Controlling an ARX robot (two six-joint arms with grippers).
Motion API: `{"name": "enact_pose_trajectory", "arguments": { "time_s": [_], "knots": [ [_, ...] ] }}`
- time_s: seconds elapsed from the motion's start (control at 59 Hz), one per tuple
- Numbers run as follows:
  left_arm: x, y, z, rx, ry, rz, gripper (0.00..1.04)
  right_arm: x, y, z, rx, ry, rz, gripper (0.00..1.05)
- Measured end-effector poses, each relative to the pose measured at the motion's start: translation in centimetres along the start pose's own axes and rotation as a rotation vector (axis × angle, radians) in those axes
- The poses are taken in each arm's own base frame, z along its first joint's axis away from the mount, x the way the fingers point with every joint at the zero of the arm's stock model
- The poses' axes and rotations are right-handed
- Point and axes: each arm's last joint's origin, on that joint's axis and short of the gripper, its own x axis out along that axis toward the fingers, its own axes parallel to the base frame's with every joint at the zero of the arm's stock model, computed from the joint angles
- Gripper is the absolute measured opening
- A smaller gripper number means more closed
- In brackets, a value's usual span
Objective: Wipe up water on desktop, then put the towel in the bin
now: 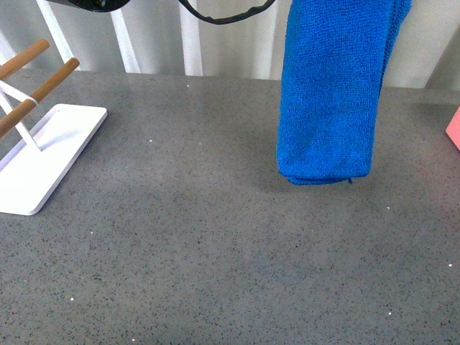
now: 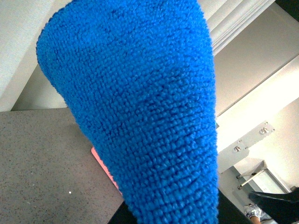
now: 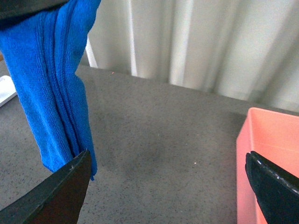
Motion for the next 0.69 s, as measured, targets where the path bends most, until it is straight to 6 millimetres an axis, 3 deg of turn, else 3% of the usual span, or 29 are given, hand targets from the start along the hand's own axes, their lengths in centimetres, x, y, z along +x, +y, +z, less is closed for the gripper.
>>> {"name": "enact_pose_trajectory", "arguments": {
  "time_s": [0.169, 0.39, 0.695],
  "knots": [
    [0.1, -0.4, 0.1, -0.014, -0.007, -0.003, 0.07, 4.4, 1.3, -1.9, -0.031, 0.057, 0.164, 0.98],
    [0.5, -1.3, 0.0, -0.042, -0.007, -0.027, 0.07, 7.7, 5.0, -3.6, -0.146, 0.1, 0.372, 0.98],
    [0.8, -1.7, -0.1, -0.056, -0.007, -0.038, 0.07, 10.8, 4.9, -2.1, -0.255, 0.088, 0.367, 0.98]
  ]
}}
